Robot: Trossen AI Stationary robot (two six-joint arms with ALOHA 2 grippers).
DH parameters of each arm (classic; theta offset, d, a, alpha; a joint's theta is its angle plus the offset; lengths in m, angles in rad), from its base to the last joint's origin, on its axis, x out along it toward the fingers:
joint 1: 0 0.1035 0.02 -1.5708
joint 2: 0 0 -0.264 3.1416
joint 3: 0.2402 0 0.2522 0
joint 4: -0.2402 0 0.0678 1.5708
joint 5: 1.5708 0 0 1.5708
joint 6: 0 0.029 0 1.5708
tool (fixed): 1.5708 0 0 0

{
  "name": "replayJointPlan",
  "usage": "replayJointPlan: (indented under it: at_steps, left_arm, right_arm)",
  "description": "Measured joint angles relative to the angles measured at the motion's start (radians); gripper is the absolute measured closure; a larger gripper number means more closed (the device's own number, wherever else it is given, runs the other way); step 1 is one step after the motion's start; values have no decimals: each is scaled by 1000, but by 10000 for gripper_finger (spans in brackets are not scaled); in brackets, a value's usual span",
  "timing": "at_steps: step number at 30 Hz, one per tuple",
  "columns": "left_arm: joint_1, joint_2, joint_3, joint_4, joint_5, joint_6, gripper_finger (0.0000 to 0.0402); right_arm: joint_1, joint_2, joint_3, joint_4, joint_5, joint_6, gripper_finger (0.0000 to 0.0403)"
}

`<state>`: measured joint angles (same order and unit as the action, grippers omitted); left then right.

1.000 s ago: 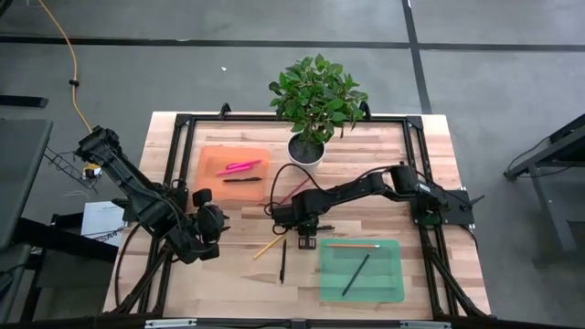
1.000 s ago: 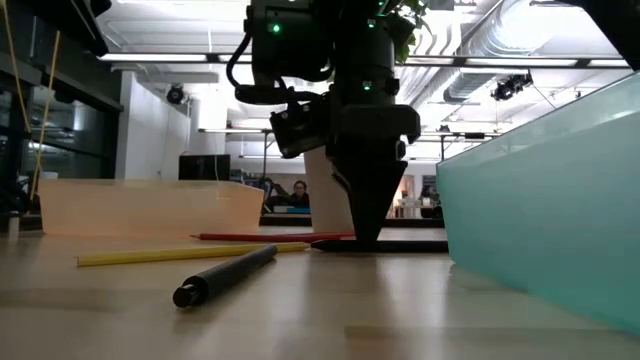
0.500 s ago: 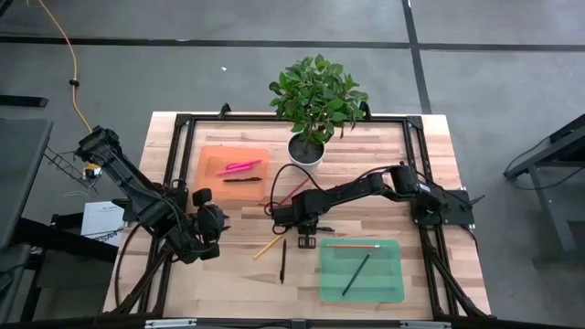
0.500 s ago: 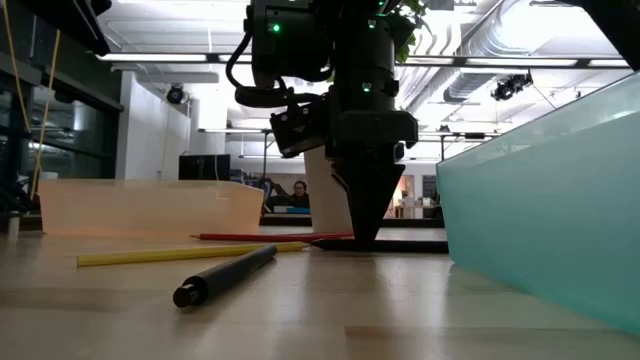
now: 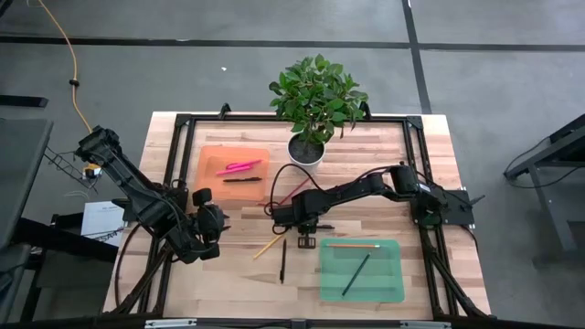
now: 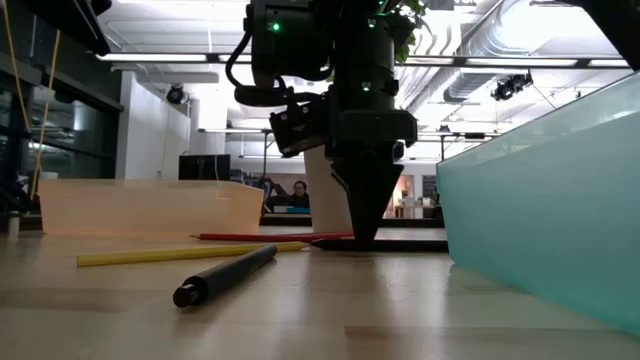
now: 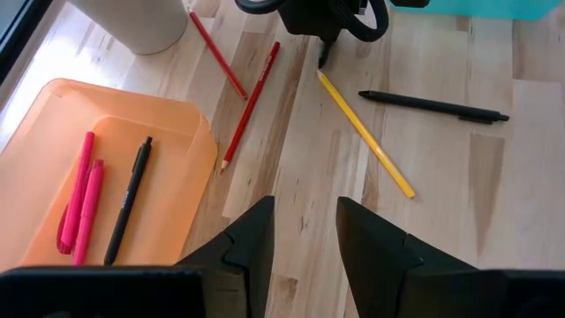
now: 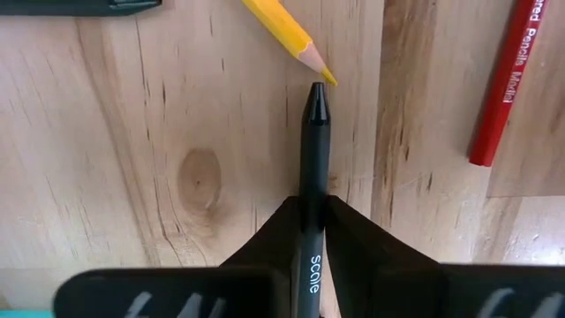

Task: Sort pens & pencils
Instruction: Put the top black pen into the orange bin

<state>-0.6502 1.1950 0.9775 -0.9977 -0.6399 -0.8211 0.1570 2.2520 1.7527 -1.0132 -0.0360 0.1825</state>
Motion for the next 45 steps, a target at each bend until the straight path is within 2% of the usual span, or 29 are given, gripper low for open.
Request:
replayJointPlan:
  at_steps: [8,29,45]
  left_arm:
    - [0,0,0,0,0,0,289]
    - [0,0,0,4,0,2,289]
    - [2,0,0,13,0,-6,289]
  right_arm:
    - [0,-11,0,4,0,14,378]
    - [-18,-167,0,90,53,109,379]
    - [-18,-338,2,260,106,204,379]
